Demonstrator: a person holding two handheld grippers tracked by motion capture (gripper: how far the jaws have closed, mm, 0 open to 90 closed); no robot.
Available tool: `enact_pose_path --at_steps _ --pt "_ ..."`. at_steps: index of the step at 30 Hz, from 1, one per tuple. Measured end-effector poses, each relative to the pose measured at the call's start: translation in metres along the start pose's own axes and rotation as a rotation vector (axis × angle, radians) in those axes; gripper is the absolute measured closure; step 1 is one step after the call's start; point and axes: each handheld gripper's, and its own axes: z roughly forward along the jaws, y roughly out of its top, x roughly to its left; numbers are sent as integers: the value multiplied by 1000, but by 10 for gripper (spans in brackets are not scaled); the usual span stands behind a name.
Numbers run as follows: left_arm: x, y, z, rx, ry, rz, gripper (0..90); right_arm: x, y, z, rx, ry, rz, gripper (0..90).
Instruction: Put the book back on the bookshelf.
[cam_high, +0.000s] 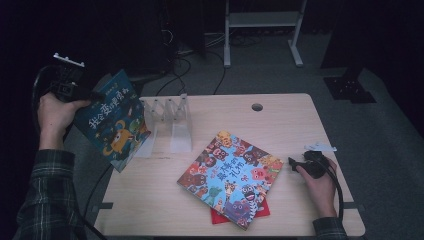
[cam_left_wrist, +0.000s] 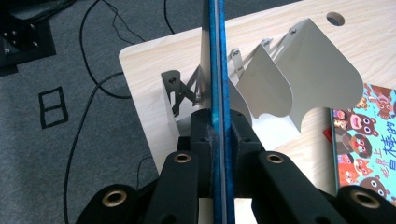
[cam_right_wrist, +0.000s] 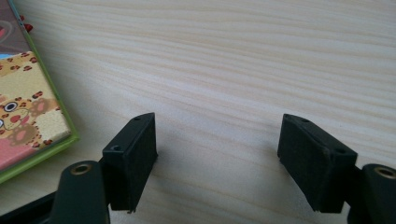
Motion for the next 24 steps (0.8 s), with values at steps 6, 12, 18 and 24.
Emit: enact_pose_path --at_steps 6,12,18,24 --pt "1 9 7 12 5 -4 823 0 0 0 0 0 0 269" --pt "0 10 8 6 8 11 814 0 0 0 0 4 -2 268" --pt "0 8 4 -10 -19 2 777 0 0 0 0 4 -4 268" --pt "2 6 -12 -57 -25 3 779 0 0 0 0 4 -5 268"
